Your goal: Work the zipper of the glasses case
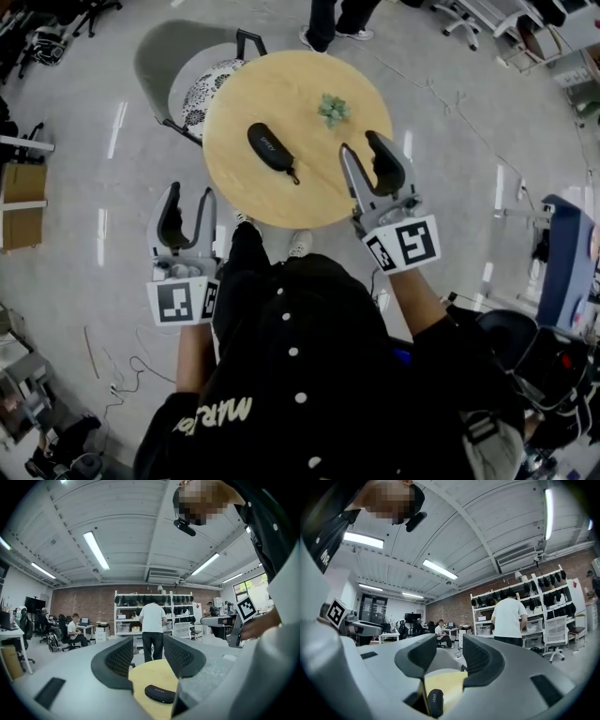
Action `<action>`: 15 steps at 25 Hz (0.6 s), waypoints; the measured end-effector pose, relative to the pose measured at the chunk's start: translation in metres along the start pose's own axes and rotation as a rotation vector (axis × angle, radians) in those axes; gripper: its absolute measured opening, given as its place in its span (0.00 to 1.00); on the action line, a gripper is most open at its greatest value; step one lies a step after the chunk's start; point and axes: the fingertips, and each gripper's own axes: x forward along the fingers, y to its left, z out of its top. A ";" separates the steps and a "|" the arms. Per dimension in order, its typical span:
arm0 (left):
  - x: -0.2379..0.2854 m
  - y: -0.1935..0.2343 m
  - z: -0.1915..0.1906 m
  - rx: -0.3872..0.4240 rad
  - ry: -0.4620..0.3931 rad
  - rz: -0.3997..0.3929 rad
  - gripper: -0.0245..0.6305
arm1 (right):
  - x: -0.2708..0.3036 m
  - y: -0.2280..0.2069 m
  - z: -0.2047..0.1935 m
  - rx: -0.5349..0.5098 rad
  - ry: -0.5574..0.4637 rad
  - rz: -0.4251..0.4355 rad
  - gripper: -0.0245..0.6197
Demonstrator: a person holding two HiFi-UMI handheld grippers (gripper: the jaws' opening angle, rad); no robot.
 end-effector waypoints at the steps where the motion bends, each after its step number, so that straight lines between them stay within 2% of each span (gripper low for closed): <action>1: 0.006 0.003 -0.002 -0.002 -0.001 -0.010 0.34 | 0.004 -0.003 -0.001 -0.001 -0.001 -0.011 0.29; 11: 0.083 0.038 -0.002 0.025 0.008 -0.163 0.34 | 0.051 -0.030 -0.008 -0.012 0.031 -0.128 0.29; 13: 0.097 0.041 -0.009 0.055 0.029 -0.212 0.34 | 0.061 -0.033 -0.016 -0.005 0.052 -0.133 0.29; 15: 0.108 0.038 -0.024 0.134 0.068 -0.298 0.34 | 0.069 -0.033 -0.029 -0.002 0.081 -0.116 0.29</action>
